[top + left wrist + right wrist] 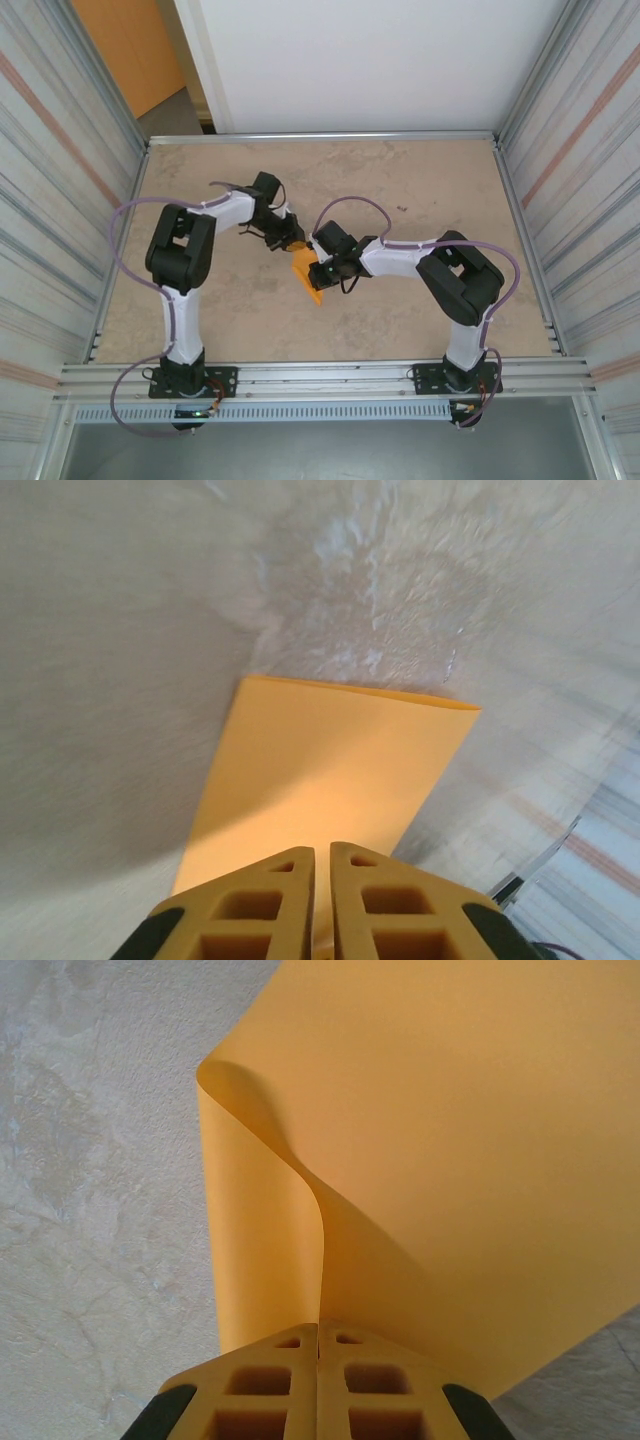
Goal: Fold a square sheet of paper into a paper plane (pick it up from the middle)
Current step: Third fold the triangle at the center of the table.
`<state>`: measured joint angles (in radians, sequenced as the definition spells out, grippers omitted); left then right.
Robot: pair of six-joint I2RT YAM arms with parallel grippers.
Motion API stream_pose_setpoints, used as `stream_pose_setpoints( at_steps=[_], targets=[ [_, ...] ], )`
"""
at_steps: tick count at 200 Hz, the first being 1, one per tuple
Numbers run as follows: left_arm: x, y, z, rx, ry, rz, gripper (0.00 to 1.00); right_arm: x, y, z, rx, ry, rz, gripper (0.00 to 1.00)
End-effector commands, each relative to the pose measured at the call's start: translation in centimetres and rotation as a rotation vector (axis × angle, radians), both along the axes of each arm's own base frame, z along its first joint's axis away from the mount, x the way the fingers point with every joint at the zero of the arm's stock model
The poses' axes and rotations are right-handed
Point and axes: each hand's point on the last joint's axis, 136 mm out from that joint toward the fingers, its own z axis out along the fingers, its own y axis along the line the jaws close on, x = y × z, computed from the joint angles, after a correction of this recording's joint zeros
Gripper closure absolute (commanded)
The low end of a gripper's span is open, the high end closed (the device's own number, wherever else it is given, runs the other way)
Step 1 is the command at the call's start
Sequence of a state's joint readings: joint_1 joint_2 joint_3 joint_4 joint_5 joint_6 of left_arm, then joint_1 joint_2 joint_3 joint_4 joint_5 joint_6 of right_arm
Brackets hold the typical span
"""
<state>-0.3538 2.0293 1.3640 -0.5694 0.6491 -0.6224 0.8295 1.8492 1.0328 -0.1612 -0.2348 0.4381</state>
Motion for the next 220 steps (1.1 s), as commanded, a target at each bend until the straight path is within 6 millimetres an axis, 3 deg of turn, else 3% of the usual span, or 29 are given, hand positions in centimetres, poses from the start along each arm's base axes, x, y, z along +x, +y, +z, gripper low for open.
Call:
stream_pose_setpoints(
  at_steps=[1, 21, 50, 89, 125, 151, 180, 220],
  targets=[
    [0.6, 2.2, 2.2, -0.003, -0.037, 0.083, 0.84, -0.1, -0.7, -1.1, -0.038, 0.036, -0.029, 0.93],
    [0.3, 3.2, 2.9, -0.024, -0.059, 0.12, 0.84, -0.1, -0.7, -1.1, -0.039, 0.037, -0.029, 0.93],
    [-1.7, 2.6, 3.8, -0.082, -0.071, 0.112, 0.84, -0.1, -0.8, -1.2, -0.044, 0.039, -0.033, 0.93],
    [-6.0, 0.9, 2.8, -0.087, -0.013, 0.051, 0.87, -0.2, -0.8, -1.3, -0.047, 0.043, -0.034, 0.94],
    [-7.5, 0.4, 1.6, -0.093, 0.025, 0.036, 0.9, -0.1, -0.8, -1.4, -0.049, 0.047, -0.037, 0.94],
    [-6.4, 0.0, 1.7, -0.092, 0.006, 0.032, 0.9, -0.1, -0.8, -1.3, -0.048, 0.045, -0.039, 0.94],
    [-3.9, -0.4, 1.9, -0.057, -0.033, 0.017, 0.89, 0.1, -0.6, -1.2, -0.043, 0.043, -0.037, 0.94],
    [-2.1, -1.0, 0.0, -0.031, -0.002, 0.008, 0.9, 0.1, -0.5, -0.9, -0.041, 0.037, -0.037, 0.94]
  ],
)
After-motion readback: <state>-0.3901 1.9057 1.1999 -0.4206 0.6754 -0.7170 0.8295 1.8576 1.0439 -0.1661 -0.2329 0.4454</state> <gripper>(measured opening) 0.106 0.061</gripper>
